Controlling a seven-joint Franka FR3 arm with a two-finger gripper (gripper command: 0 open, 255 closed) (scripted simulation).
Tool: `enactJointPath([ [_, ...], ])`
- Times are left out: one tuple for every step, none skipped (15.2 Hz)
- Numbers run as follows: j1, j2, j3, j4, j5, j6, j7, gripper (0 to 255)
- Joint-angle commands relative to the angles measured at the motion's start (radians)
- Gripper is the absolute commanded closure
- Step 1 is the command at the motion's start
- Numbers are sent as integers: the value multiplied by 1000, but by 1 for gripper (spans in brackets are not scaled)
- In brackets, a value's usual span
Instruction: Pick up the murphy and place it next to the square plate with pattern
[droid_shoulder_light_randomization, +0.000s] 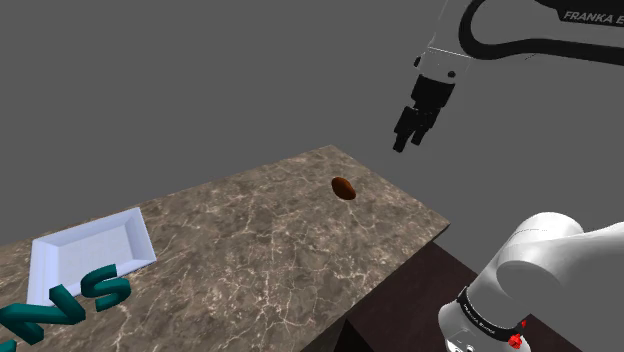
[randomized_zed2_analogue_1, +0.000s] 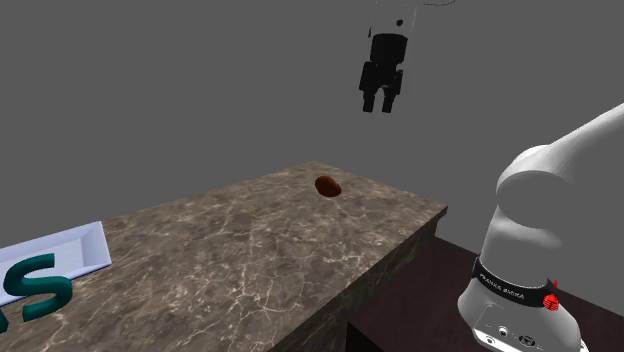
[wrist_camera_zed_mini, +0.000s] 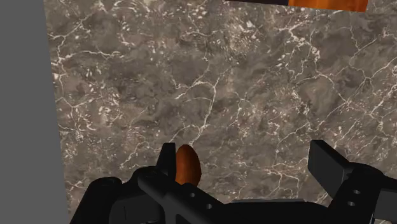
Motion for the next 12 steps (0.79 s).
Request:
enactJointPath([
  [0, 0, 0, 0, 0, 0, 0, 0],
  [-2, 29, -1, -5, 0, 29, -3, 0],
  [-3, 59, -1, -9, -1, 57, -6, 0],
  [-5, 90, -2, -12, -1, 85, -10, 0],
  [-6, 122, -2, -13, -1, 113, -13, 0],
  [-7, 154, -3, -13, -1, 141, -16, 0],
  [-9, 188, -4, -11, -2, 167, -19, 0],
  [-10, 222, -4, -9, -2, 194, -22, 0],
  [-11, 257, -5, -5, -2, 219, -24, 0],
  [-12, 293, -6, 1, -2, 244, -27, 0],
  [-13, 329, -7, 7, -1, 269, -30, 0],
  [-14, 366, -8, 15, -1, 292, -32, 0],
])
